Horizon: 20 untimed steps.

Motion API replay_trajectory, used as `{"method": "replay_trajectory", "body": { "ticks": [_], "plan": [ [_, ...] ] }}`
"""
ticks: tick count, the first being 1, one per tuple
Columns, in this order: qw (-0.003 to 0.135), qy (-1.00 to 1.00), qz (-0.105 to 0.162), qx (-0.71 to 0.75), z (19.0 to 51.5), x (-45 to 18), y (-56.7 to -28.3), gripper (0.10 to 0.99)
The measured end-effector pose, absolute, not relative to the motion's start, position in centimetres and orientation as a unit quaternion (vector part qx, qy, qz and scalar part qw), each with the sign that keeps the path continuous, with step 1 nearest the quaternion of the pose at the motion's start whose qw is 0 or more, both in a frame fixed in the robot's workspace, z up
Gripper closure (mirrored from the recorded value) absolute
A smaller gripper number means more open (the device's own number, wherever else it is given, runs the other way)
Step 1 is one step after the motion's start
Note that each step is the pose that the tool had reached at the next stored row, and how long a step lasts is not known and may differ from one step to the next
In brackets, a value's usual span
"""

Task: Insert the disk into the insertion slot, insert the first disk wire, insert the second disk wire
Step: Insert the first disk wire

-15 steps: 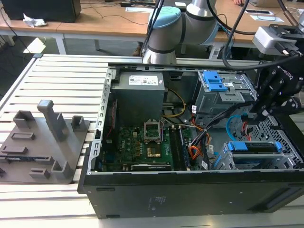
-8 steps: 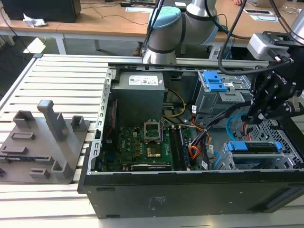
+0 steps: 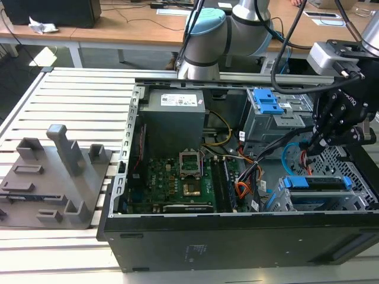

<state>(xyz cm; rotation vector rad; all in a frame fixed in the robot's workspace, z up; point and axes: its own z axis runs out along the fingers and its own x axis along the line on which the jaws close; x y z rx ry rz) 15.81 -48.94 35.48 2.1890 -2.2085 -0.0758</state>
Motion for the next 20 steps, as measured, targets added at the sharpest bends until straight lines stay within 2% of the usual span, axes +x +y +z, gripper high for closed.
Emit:
{"method": "replay_trajectory", "body": {
  "ticks": [7,10,14,20],
  "plan": [
    [0.016,-0.71,-0.025,0.704,35.4,16.5,-49.1,0.925],
    [0.016,-0.71,-0.025,0.704,35.3,16.6,-50.2,0.925],
    [0.016,-0.71,-0.026,0.704,35.1,16.7,-53.4,0.925],
    [0.015,-0.71,-0.027,0.704,34.7,17.1,-53.8,0.925]
  ]
}}
